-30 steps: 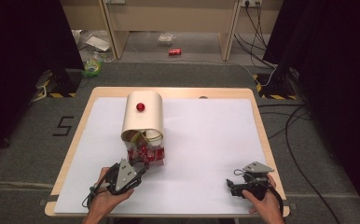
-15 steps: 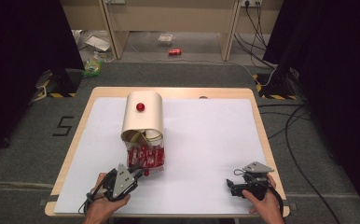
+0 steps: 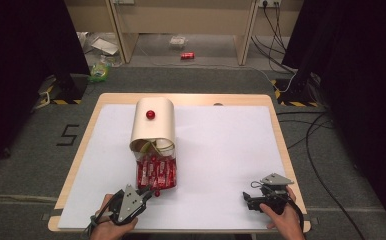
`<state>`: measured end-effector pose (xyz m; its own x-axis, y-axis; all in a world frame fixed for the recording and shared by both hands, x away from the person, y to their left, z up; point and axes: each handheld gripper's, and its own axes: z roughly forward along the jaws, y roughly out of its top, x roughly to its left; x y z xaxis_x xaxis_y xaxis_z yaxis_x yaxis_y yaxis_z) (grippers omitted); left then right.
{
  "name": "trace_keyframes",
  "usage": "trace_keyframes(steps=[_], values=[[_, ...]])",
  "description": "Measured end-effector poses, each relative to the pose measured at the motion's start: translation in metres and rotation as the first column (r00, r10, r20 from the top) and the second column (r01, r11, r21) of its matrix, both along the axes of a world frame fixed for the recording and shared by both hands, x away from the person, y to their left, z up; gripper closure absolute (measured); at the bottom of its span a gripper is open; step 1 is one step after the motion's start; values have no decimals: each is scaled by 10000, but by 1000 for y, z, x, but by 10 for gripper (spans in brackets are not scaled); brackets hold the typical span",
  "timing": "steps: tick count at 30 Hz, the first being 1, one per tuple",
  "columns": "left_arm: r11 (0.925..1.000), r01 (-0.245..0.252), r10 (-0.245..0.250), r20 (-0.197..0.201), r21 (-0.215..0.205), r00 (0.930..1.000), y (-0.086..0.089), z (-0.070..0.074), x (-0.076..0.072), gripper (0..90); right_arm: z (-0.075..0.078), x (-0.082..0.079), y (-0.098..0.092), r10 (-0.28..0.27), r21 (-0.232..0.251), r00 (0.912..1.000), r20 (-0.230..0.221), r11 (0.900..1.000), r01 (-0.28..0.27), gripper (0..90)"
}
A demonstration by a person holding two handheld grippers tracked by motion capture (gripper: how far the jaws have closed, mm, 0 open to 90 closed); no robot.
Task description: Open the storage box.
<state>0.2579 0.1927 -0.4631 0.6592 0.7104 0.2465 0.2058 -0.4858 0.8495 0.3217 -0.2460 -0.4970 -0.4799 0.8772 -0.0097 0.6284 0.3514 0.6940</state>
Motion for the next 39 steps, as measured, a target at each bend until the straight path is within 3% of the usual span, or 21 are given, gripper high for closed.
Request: trace_keyframes(steps=[7, 16, 27, 32, 35, 39], values=[[9995, 303, -307, -407, -107, 9987, 2, -3, -7, 795, 0, 0, 0, 0, -1, 10000, 2, 10000, 0, 5], [9990, 354, -370, -605, -264, 9975, 5, 1, -10, 802, 0, 0, 0, -3, 8, 10000, -1, 10000, 3, 5], [9990, 431, -439, -687, -142, 9967, 5, 3, -15, 792, 0, 0, 0, -8, 3, 10000, -2, 10000, 8, 5], [9987, 490, -498, -997, -102, 9938, 5, 5, -18, 780, 0, 0, 0, -9, 3, 10000, -1, 10000, 9, 5], [9985, 549, -547, -907, 0, 9944, 5, 6, -19, 776, 0, 0, 0, -5, 4, 10000, 0, 10000, 5, 5], [9986, 531, -527, -1104, 7, 9925, 5, 7, -21, 764, 0, 0, 0, -3, 6, 10000, -2, 10000, 3, 4]])
